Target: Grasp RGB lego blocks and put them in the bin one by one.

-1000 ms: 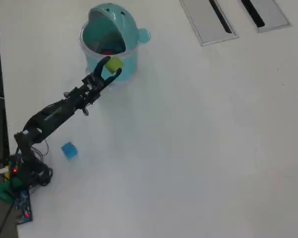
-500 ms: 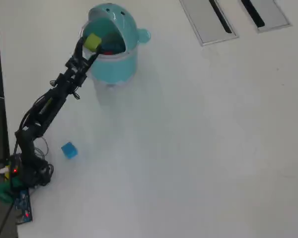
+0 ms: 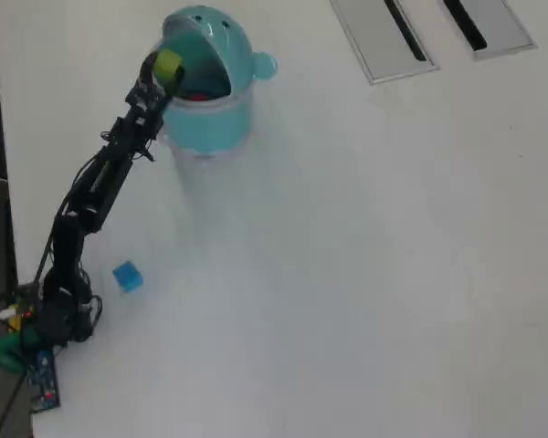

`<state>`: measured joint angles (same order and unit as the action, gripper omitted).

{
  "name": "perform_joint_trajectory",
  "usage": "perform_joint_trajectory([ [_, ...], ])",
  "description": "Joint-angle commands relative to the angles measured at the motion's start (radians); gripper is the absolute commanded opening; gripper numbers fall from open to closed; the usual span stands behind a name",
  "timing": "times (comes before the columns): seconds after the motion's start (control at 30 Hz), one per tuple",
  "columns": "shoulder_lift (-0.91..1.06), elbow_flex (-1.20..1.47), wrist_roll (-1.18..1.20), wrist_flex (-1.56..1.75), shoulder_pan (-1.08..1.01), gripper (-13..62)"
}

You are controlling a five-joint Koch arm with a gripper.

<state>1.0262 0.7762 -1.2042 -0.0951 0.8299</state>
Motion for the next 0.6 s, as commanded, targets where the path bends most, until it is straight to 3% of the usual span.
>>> perform_joint_trajectory([
  [0.0, 0.009, -0.143, -0.008, -0.003, 0.008, 14.8],
  [0.23, -0.051, -0.16, -0.04, 0.009, -0.002, 14.9],
  [0.33, -0.089, -0.163, -0.206, 0.003, 0.009, 20.0],
  [0.57, -0.095, -0.155, -0.308, -0.002, 0.011, 27.2],
])
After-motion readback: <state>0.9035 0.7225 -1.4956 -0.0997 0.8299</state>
